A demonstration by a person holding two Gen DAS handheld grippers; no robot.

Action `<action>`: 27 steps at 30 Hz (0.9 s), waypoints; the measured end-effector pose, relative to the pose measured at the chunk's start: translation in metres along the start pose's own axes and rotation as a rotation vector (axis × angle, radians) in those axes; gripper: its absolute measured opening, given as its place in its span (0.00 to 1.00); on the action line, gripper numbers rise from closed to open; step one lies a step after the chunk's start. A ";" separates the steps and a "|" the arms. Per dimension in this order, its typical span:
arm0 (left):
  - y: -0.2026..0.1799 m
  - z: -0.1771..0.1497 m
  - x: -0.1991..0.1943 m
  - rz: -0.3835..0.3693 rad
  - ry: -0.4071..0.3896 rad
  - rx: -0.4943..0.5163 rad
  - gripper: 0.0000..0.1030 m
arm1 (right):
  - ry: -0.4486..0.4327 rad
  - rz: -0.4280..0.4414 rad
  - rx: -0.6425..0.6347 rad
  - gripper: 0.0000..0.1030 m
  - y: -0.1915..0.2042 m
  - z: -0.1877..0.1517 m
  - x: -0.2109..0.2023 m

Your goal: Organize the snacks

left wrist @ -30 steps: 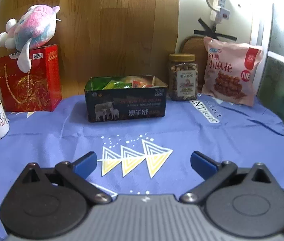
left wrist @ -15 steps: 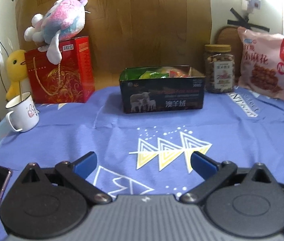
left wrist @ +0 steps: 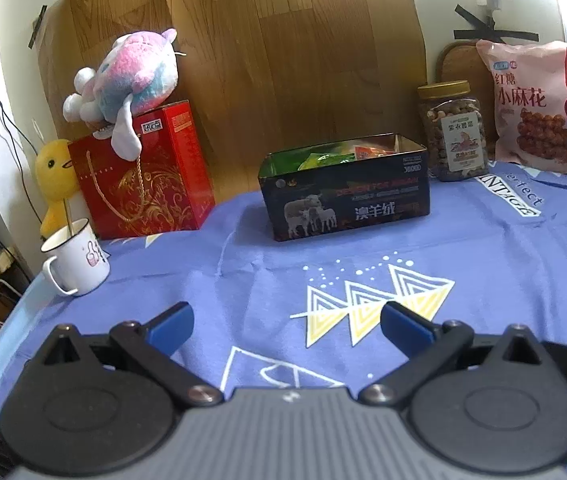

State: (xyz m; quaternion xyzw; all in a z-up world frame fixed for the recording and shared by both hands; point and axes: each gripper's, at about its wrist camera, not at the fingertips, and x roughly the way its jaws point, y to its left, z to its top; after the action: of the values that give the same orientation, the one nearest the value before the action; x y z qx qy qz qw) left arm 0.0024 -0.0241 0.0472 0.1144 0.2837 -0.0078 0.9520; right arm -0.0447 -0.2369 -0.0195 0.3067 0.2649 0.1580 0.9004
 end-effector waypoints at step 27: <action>0.008 -0.007 0.013 0.052 0.055 0.009 1.00 | -0.002 -0.011 0.014 0.80 -0.002 0.000 0.002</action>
State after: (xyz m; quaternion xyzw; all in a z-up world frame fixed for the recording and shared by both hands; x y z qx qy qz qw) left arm 0.0106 -0.0139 0.0361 0.1262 0.3069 0.0186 0.9432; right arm -0.0430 -0.2379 -0.0213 0.3118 0.2670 0.1508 0.8993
